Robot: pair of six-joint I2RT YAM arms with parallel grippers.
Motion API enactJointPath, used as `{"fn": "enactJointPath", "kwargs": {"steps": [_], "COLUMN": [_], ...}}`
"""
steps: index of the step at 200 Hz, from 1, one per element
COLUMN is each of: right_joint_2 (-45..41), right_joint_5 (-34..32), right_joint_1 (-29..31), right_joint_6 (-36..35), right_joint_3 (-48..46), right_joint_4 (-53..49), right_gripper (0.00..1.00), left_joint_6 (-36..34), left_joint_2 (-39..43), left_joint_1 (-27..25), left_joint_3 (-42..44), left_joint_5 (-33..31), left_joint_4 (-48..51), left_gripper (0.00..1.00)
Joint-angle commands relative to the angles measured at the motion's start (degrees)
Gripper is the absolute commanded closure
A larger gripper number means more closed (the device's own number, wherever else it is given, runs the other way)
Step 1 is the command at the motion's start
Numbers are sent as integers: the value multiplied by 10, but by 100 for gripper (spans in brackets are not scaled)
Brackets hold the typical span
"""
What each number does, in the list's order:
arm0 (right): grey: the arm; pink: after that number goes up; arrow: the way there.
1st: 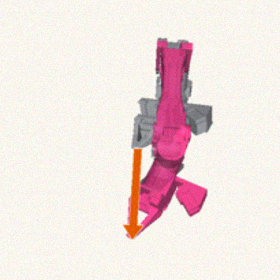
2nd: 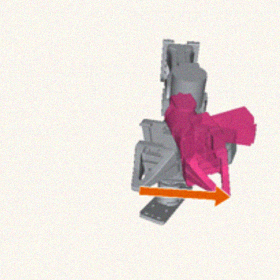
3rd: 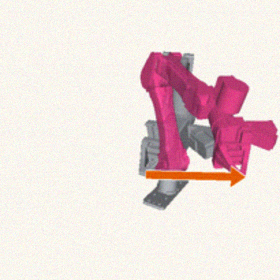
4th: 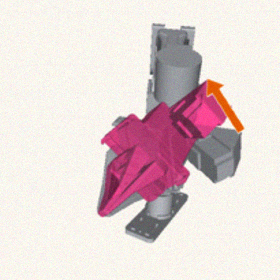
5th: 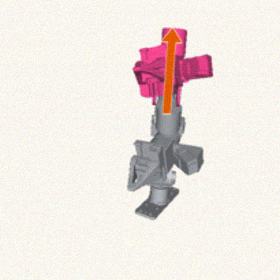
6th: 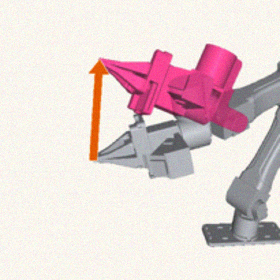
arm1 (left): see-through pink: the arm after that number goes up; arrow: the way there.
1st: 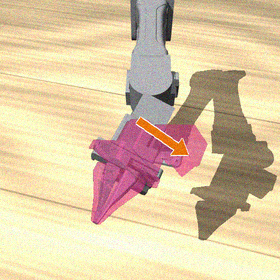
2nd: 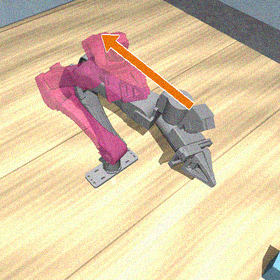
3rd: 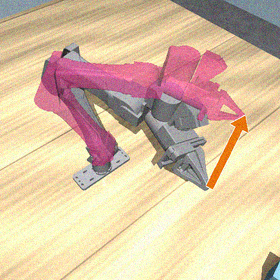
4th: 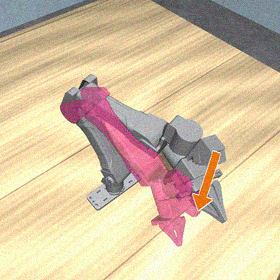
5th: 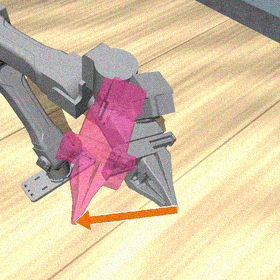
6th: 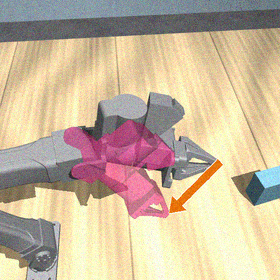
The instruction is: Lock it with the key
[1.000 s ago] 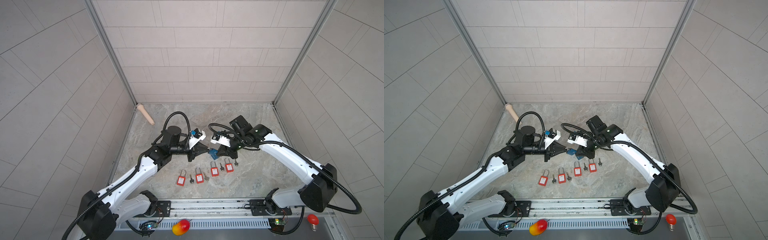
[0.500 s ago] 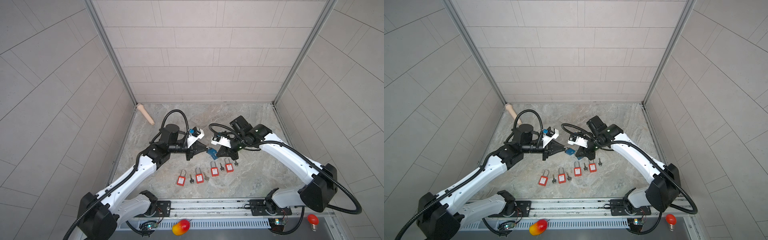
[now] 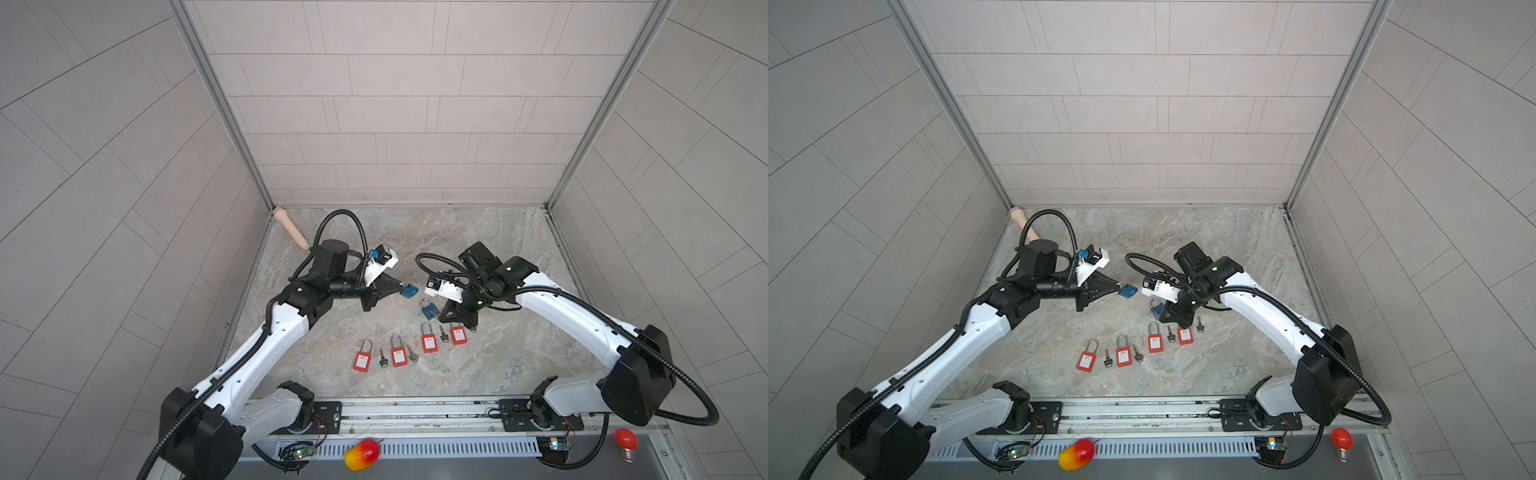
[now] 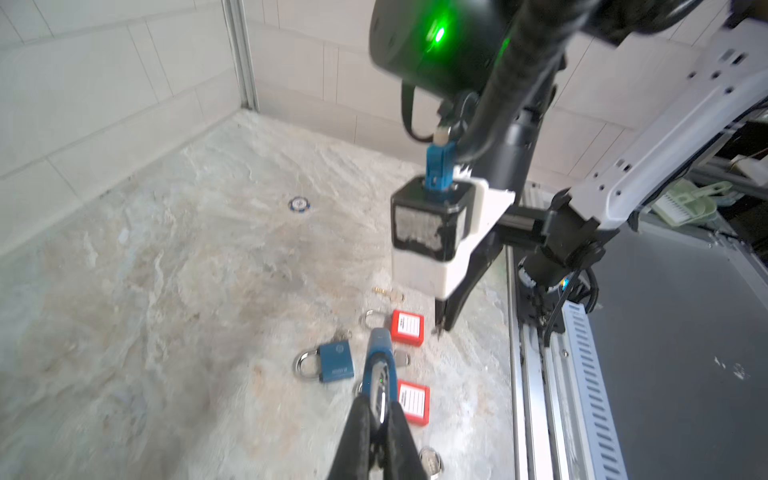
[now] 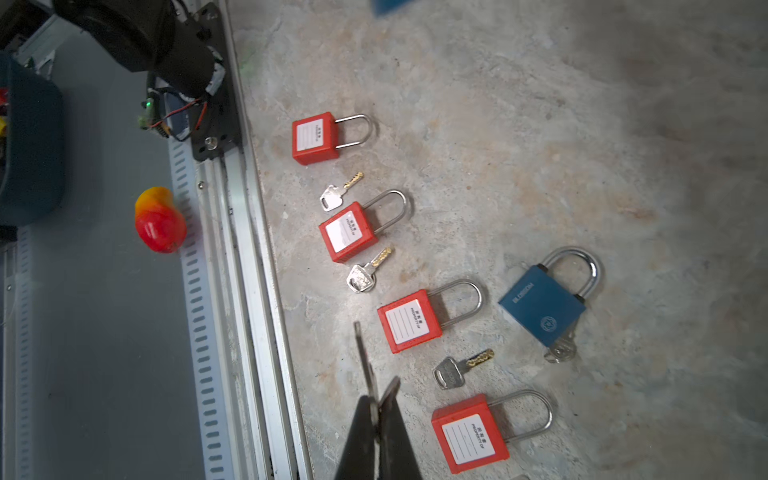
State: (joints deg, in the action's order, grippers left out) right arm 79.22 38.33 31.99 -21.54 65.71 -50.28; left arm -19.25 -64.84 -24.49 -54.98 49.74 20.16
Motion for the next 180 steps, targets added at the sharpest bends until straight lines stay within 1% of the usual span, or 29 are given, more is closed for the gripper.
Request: {"fn": "enactJointPath", "kwargs": {"steps": [1,10,23,56,70,99,111,127,152,180], "right_joint_2": [-22,-23,-18,17,37,85,104,121,124,113], "right_joint_5": [-76,-91,-127,-208,-229,-256,-263,-269,-277,-297], "right_joint_1": [4,6,21,68,88,122,130,139,146,146], "right_joint_6": [127,162,201,303,337,370,385,403,420,430], "right_joint_3": [-16,-21,-19,-1,3,21,30,34,27,13], "right_joint_4": [57,71,79,90,98,95,93,99,117,127], "right_gripper": [100,100,100,100,100,100,100,100,100,100], "left_joint_6": [-124,-142,-151,-157,-161,-167,-170,-191,-188,-185], "left_joint_2": [-25,-43,-66,-119,-144,-191,-221,-268,-327,-364], "left_joint_1": [5,6,6,5,3,1,0,-1,-2,-4], "left_joint_3": [-44,-52,-51,-39,-44,-56,-75,-113,-156,-174], "left_joint_5": [-37,-54,-66,-93,-107,-128,-132,-123,-111,-105], "left_joint_4": [185,218,235,230,234,233,242,275,295,305], "left_gripper": [100,100,100,100,100,100,100,100,100,100]}}
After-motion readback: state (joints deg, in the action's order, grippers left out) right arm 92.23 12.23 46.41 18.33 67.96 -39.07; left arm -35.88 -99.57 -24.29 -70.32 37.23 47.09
